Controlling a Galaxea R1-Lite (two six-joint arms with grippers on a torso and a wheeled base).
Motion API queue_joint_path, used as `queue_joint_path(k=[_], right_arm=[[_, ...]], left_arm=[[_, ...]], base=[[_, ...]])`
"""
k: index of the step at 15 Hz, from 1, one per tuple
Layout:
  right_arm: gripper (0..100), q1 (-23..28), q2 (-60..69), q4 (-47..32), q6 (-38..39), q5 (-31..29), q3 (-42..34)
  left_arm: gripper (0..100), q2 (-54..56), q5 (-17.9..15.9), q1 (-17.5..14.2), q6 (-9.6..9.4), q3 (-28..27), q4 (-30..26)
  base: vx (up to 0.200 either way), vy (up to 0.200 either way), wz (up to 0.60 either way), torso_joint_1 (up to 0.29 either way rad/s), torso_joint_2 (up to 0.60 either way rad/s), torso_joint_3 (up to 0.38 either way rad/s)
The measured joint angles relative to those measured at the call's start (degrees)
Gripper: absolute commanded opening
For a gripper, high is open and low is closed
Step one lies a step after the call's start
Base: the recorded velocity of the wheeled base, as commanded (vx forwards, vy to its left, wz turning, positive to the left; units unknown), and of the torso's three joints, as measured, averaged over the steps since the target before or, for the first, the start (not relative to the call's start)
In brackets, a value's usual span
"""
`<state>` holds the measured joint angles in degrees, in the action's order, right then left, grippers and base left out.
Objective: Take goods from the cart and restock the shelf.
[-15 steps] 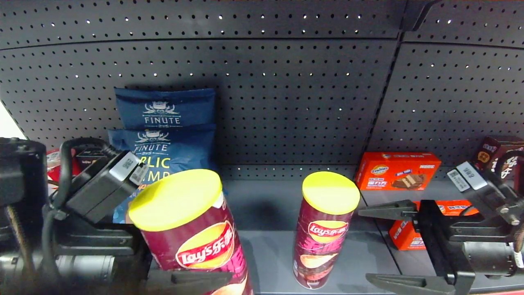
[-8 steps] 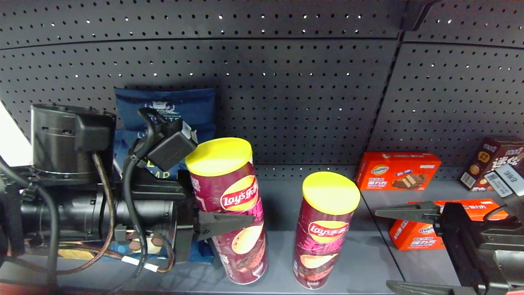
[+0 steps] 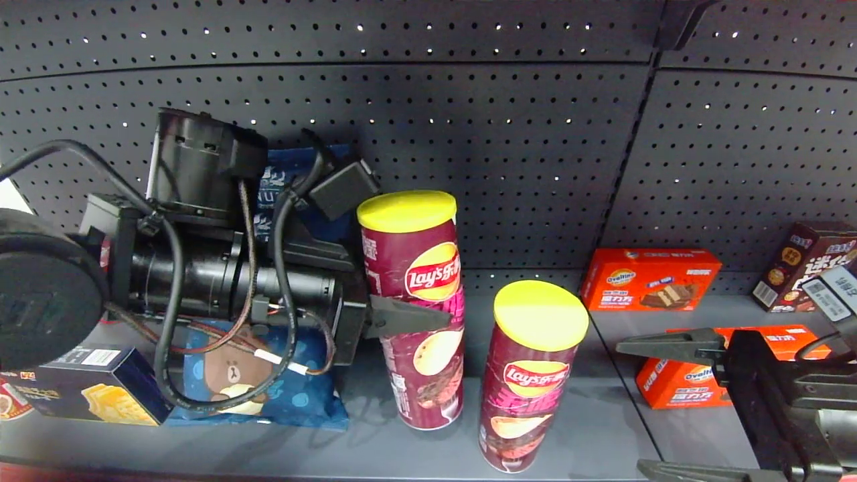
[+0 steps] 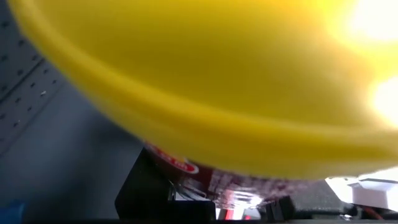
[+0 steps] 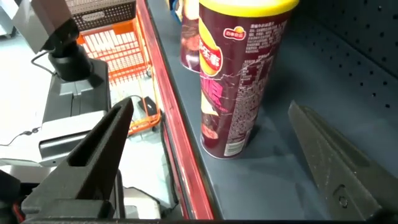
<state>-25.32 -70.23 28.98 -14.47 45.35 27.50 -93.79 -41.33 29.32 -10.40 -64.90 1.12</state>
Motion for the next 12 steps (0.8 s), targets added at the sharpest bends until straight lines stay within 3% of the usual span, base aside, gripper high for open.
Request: queue_joint_path(k=[3, 4, 6, 7, 12], right_arm=[[100, 0.0, 0.04, 0.09, 0.0, 0.06, 0.0], [100, -0.06, 0.06, 0.09, 0.0, 0.06, 0.06], [100, -0.06, 0.04, 0.09, -0.02, 0.06, 0.15], [100, -0.06, 0.06, 0.11, -0.02, 0.06, 0.2], [100, 0.0, 0.0, 0.09, -0.02, 0.06, 0.33]], left_arm=[[0, -3.06, -0.22, 0.37, -0.22, -4.96, -3.0], [0, -3.97, -0.24, 0.28, -1.43, -5.81, -2.97], [0, -6.38, -0.17, -1.57, -6.73, -7.61, -3.12], [0, -7.52, 0.06, -2.56, -7.78, -8.39, -3.25], [0, -10.64, 2.17, -3.5, -8.2, -10.57, -2.56]], base=[[0.0, 0.0, 0.0, 0.0, 0.0, 0.0], [0.0, 0.0, 0.0, 0.0, 0.0, 0.0], [0.0, 0.0, 0.0, 0.0, 0.0, 0.0], [0.0, 0.0, 0.0, 0.0, 0.0, 0.0], [0.0, 0.0, 0.0, 0.0, 0.0, 0.0]])
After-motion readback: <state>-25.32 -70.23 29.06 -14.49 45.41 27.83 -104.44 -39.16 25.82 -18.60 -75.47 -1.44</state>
